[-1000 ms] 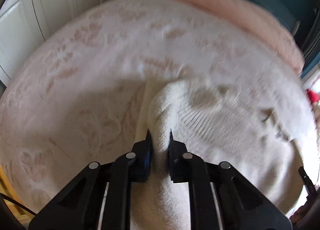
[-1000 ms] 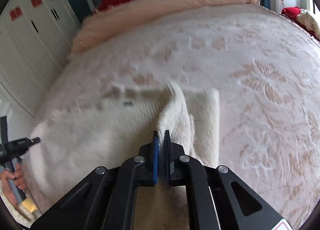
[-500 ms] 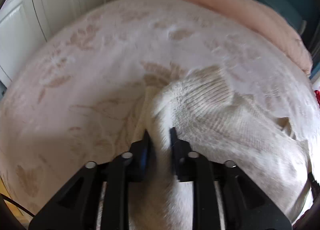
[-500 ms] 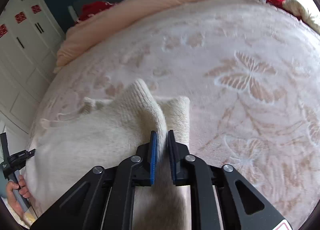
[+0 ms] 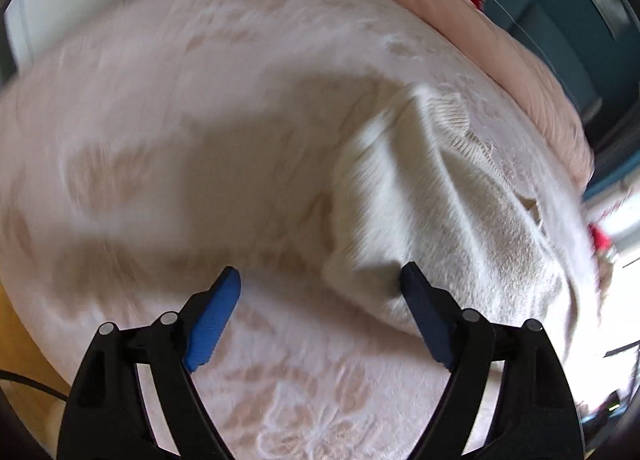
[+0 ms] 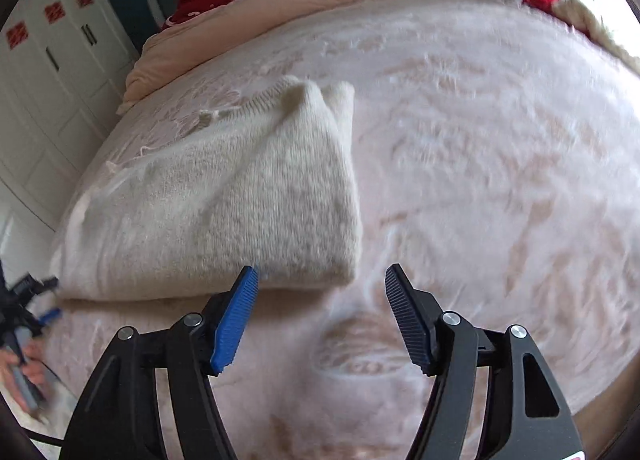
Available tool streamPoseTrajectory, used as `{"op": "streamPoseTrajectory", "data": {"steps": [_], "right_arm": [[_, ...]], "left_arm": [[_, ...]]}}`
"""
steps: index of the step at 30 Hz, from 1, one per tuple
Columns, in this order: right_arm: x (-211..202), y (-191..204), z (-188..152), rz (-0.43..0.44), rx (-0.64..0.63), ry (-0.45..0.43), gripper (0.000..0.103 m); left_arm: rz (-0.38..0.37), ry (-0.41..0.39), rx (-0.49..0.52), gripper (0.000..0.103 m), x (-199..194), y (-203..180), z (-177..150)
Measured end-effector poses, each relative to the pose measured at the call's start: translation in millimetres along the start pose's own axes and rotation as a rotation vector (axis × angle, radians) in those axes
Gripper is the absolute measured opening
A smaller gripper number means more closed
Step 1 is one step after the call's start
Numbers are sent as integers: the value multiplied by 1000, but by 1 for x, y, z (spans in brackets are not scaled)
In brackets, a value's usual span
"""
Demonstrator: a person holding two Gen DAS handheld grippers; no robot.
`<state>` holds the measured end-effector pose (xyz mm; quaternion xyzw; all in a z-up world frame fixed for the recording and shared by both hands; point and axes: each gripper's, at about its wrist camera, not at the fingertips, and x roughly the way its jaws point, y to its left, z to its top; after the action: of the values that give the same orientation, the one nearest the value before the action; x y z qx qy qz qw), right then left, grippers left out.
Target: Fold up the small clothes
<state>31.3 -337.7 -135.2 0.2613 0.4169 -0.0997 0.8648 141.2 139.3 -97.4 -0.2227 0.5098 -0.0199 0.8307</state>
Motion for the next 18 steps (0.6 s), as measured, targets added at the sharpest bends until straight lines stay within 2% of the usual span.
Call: {"op": "streamPoseTrajectory", "data": {"steps": [2,3,6,7,8,9,10,12,15,16,18], "right_arm": [[10,-1,4,78,68,13,66],[13,-2,5,112,97,16,69],[22,-1,15,152,177,-3,70],[23,-2,18,168,206,-16,67],[22,-4,22,186,218,-22,47],[22,-2,27,201,217,-20,17],[13,-1,32,201,209,-37,17],[-12,5,40,192,172,-85,14],[-46,5,39,154,102,-122,13],[-45,1,34,110,77,-104,13],[-21,-16,19,34,81,-3,13]], "left_arm": [[-19,-29,-40,80,-1,2,1],[-41,-35,-62,80,-1,0,4],[-118,-21,-119,77,5,-5,13],[-127,-18,-123,61,8,-8,15],[-131,-3,-122,47,12,-11,18],[-116,17,-122,30,16,-14,20],[-103,23,-123,23,15,-17,23],[-106,5,-115,19,0,-18,25],[-92,-15,-38,17,-37,-19,21],[-68,-10,-8,17,-43,-19,15],[6,39,54,17,-32,-17,0]]}}
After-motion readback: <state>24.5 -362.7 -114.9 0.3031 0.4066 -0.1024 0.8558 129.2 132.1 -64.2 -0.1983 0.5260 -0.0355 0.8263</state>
